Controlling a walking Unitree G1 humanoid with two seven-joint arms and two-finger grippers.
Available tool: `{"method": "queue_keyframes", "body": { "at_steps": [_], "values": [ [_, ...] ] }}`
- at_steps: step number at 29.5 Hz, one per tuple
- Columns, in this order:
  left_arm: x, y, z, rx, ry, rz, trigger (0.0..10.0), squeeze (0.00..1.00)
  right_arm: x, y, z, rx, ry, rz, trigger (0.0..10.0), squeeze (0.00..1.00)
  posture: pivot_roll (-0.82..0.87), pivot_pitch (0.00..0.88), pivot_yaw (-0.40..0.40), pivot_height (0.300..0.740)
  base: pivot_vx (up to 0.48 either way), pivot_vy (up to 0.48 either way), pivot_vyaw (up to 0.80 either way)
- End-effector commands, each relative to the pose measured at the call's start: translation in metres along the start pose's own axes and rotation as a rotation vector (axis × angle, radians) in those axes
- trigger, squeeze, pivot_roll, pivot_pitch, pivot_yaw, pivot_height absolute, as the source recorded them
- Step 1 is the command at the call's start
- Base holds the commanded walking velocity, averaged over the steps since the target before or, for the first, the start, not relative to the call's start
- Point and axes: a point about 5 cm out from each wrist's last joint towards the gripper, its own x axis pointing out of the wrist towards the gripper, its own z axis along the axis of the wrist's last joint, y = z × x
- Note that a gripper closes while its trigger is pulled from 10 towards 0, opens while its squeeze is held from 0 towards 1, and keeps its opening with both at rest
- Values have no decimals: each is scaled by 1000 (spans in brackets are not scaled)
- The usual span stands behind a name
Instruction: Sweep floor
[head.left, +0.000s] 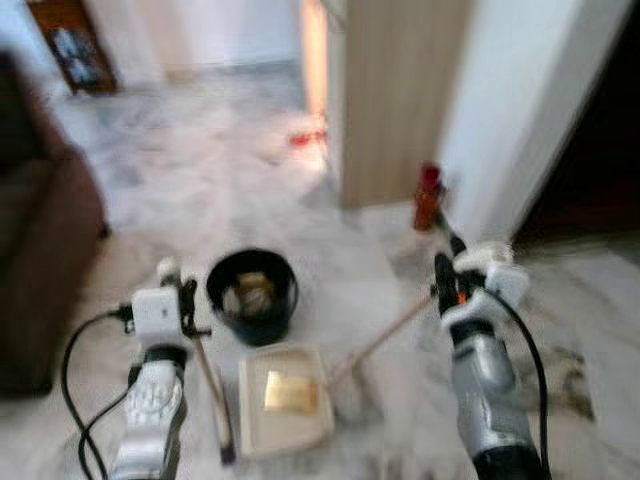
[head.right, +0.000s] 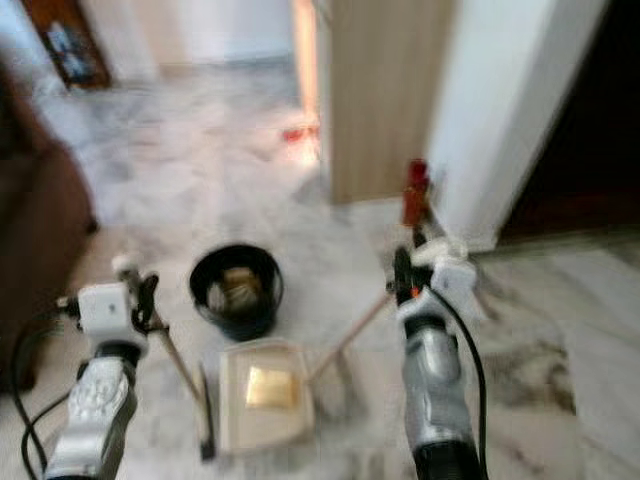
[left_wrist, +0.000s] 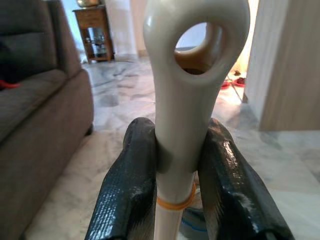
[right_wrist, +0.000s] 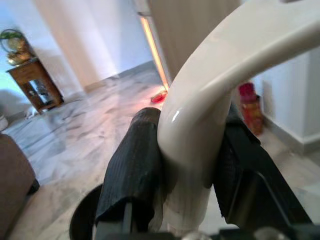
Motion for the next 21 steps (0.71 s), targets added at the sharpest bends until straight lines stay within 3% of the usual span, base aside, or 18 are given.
{"method": "queue_keyframes", "body": {
  "at_steps": [1,14,17,21],
  "values": [
    [4,-1,9,2,-39,-7,9333,0,4,1,10,-4,-39,2,10000,0,27,0,-15,740,0,424,0],
    [4,-1,9,4,-42,-4,9373,0,7,2,15,1,-53,9,10000,0,29,0,-17,740,0,425,0],
    [4,0,9,5,-41,2,9882,0,11,1,23,10,-81,-2,10000,0,29,0,-17,740,0,0,0],
    [4,1,9,6,-42,3,9843,0,17,2,34,10,-122,-2,10000,0,29,0,-17,740,0,0,0]
  ]
}}
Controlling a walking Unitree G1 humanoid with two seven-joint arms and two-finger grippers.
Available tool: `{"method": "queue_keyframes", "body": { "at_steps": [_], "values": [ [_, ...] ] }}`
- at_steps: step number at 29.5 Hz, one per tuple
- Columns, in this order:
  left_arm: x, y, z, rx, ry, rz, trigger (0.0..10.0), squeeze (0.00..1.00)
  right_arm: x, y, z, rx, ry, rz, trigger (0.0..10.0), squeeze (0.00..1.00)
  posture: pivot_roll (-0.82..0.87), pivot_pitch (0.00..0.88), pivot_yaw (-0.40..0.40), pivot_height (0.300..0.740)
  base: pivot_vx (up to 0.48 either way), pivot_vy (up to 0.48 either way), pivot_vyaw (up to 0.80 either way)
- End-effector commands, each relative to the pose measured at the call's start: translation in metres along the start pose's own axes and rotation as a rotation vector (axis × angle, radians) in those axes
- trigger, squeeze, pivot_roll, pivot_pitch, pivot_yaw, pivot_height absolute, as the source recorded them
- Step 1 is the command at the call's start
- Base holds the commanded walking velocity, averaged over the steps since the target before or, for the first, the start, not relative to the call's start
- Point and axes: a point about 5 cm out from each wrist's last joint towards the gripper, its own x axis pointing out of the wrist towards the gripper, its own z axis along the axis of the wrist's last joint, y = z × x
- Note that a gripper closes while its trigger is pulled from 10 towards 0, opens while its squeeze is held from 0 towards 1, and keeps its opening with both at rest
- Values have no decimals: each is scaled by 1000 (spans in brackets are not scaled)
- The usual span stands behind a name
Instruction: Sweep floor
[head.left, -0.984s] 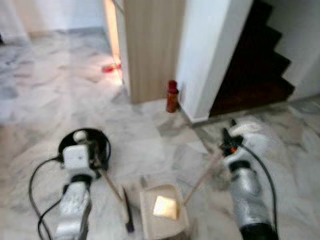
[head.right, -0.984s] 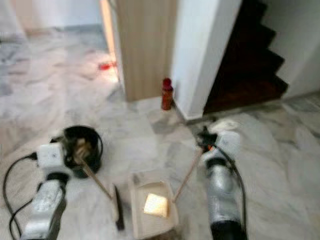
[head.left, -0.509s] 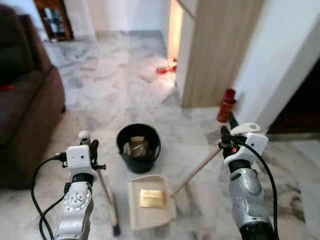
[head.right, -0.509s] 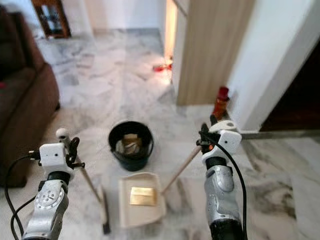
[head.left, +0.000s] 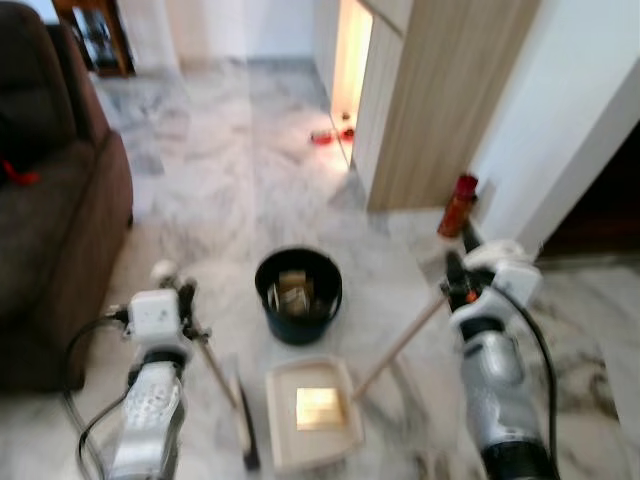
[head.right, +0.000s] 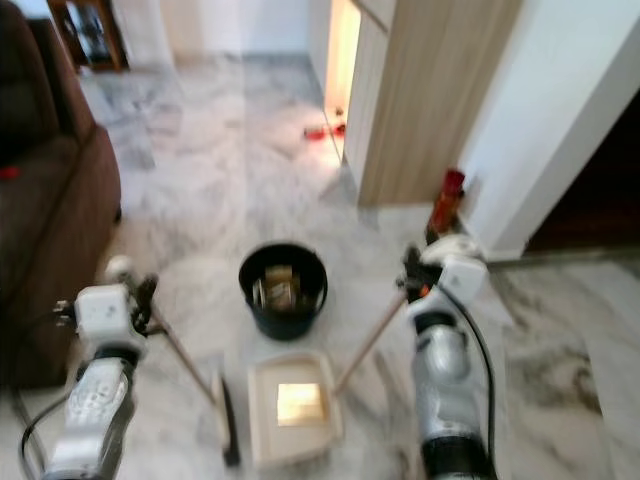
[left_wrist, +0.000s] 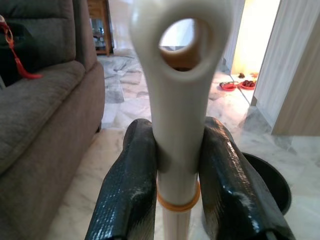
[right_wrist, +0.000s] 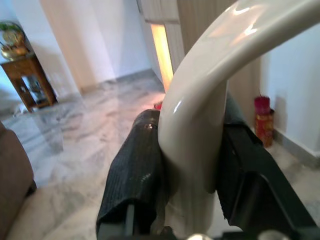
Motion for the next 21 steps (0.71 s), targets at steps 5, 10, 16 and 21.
{"method": "queue_keyframes", "body": {
  "at_steps": [5,10,16,21],
  "values": [
    [2,-3,8,12,-39,-6,9765,0,12,2,33,38,-134,5,10000,0,30,0,-18,740,0,0,0],
    [3,-3,8,12,-42,-5,9725,0,17,4,48,53,-184,8,10000,0,30,0,-18,740,0,0,0],
    [4,-3,9,12,-45,-3,9686,0,20,2,64,90,-239,-2,10000,0,31,0,-18,740,0,0,0],
    [4,-3,9,14,-46,-1,9647,0,23,2,75,95,-277,-5,10000,0,31,0,-18,740,0,0,0]
  ]
}}
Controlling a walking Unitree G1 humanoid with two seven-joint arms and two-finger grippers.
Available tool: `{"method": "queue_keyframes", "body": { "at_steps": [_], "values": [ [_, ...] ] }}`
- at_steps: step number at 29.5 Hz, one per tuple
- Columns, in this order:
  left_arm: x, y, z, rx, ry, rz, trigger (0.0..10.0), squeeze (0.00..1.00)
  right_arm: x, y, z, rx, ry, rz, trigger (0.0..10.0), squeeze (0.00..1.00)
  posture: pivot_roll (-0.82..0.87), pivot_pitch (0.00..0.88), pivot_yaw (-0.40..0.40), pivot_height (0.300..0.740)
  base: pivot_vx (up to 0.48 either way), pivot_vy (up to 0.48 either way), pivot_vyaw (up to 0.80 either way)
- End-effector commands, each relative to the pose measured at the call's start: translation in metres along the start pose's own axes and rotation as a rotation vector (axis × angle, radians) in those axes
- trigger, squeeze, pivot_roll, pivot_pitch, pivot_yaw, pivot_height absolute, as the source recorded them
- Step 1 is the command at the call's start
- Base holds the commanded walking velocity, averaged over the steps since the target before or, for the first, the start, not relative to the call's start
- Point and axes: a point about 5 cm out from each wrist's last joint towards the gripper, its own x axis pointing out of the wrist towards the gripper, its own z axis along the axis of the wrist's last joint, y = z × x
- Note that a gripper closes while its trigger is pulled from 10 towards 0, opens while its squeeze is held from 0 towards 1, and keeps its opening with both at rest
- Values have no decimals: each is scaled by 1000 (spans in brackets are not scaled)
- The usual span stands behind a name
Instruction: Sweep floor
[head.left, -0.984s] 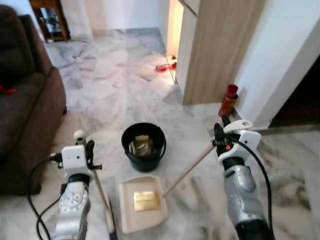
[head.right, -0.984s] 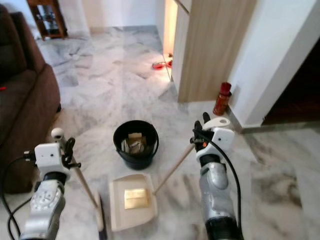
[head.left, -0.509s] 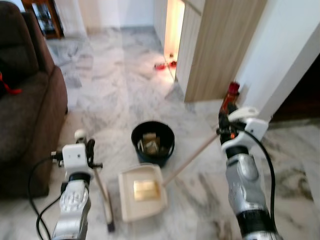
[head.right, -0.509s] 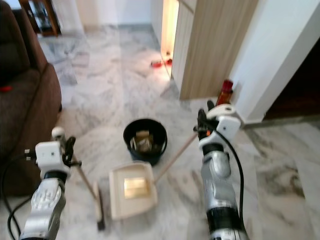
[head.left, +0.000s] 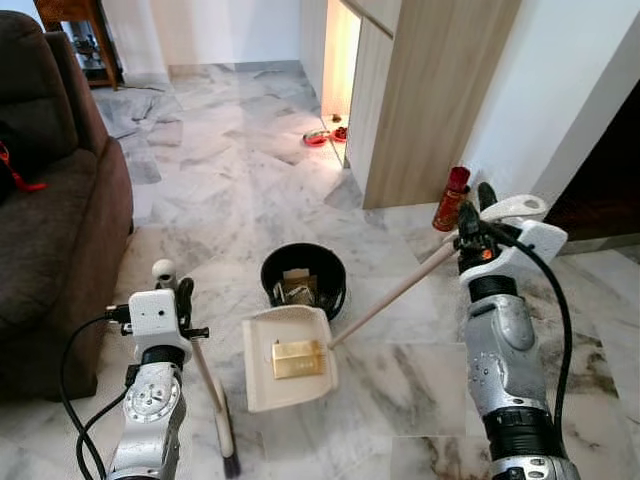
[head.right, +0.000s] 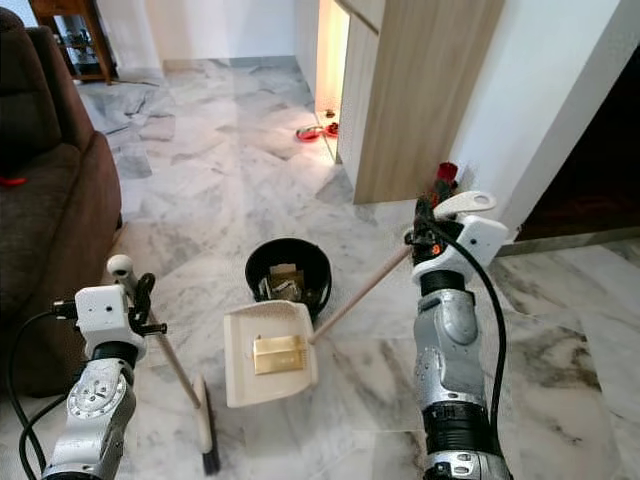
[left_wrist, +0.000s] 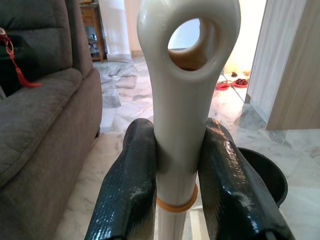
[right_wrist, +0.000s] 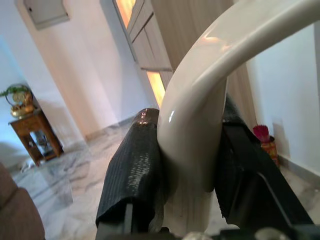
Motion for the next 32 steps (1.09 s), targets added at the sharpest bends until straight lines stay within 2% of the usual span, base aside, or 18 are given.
{"method": "queue_keyframes", "body": {
  "at_steps": [1,7,22,32],
  "values": [
    [4,0,10,12,-49,-2,9647,0,11,7,27,23,-115,16,10000,0,31,0,-18,740,0,0,0],
    [5,2,11,17,-59,8,10000,0,17,11,46,30,-215,5,10000,0,34,0,-16,740,0,0,0],
    [6,1,11,14,-52,6,10000,0,25,22,72,9,-316,35,10000,0,36,0,-17,740,0,0,0],
    [6,1,11,14,-51,2,10000,0,29,28,80,-11,-346,63,10000,0,38,0,-17,740,276,0,0]
  ]
}}
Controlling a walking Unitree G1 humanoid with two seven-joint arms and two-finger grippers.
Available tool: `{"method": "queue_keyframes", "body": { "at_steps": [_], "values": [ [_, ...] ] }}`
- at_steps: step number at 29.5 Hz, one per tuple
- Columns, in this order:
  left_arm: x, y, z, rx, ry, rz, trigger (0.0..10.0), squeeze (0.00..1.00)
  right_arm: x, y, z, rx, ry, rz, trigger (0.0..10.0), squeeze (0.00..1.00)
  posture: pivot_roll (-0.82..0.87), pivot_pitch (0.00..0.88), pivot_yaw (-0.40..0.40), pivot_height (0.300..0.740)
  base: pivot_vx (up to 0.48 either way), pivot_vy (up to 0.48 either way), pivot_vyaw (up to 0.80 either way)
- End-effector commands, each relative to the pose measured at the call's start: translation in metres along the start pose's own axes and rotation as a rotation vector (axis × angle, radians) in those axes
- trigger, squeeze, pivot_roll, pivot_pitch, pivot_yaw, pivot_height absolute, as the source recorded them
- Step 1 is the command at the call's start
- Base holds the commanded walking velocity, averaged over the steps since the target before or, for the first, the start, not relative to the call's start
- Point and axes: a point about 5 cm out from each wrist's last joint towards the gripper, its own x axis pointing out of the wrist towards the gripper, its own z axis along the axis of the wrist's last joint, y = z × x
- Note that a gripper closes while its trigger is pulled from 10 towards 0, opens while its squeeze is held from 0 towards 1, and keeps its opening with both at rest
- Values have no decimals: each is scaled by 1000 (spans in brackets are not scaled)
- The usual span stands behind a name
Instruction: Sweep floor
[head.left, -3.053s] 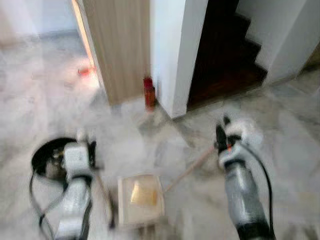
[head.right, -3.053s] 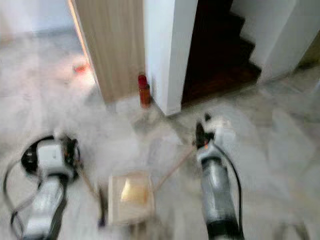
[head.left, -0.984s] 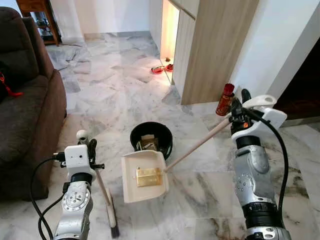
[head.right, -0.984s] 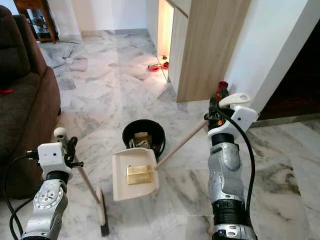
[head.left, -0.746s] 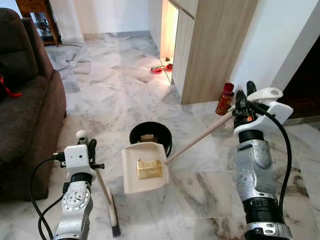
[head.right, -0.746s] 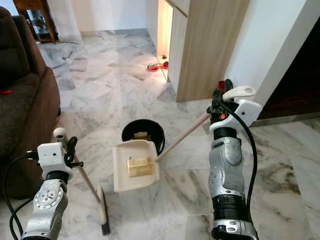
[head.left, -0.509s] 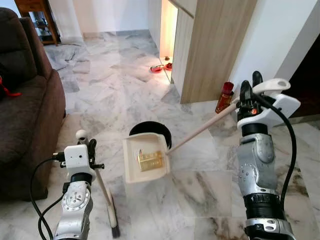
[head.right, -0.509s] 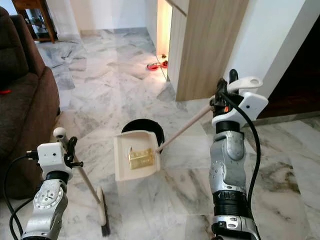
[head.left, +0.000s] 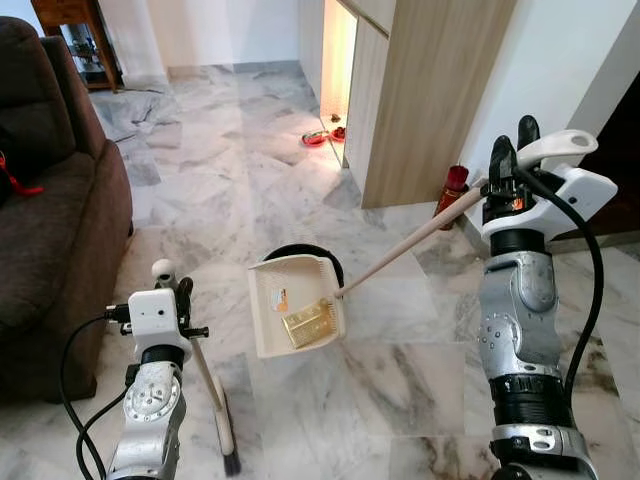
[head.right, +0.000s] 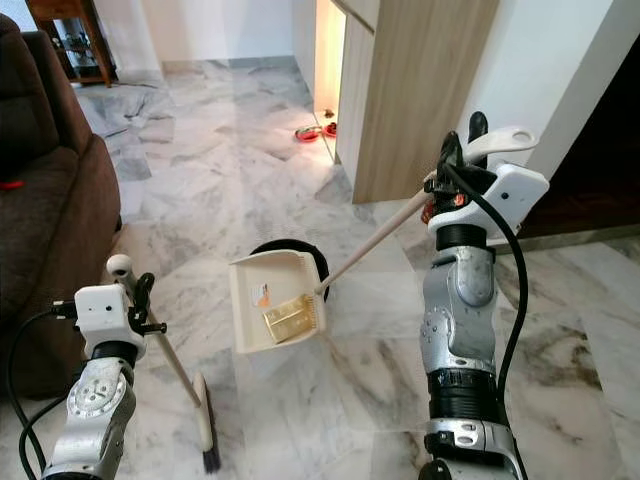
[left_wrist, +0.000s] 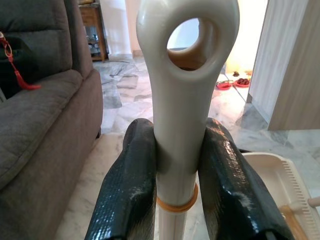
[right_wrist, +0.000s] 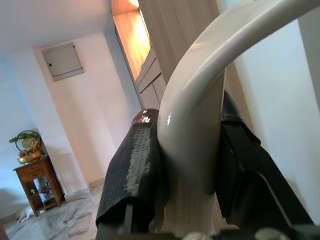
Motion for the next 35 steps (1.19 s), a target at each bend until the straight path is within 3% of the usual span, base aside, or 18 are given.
{"method": "queue_keyframes", "body": {
  "at_steps": [1,21,28,35],
  "values": [
    [6,0,11,15,-49,-3,10000,0,12,13,27,10,-133,42,10000,0,38,0,-15,740,304,0,0],
    [6,-1,11,14,-55,-9,10000,0,11,17,25,2,-121,79,10000,0,36,0,-12,740,329,0,0],
    [7,-1,12,14,-56,-8,9922,0,11,19,25,2,-114,90,10000,0,38,0,-15,740,334,0,539],
    [8,-1,12,10,-58,-6,9765,0,11,20,23,16,-110,95,10000,0,42,0,-21,740,332,0,0]
  ]
}}
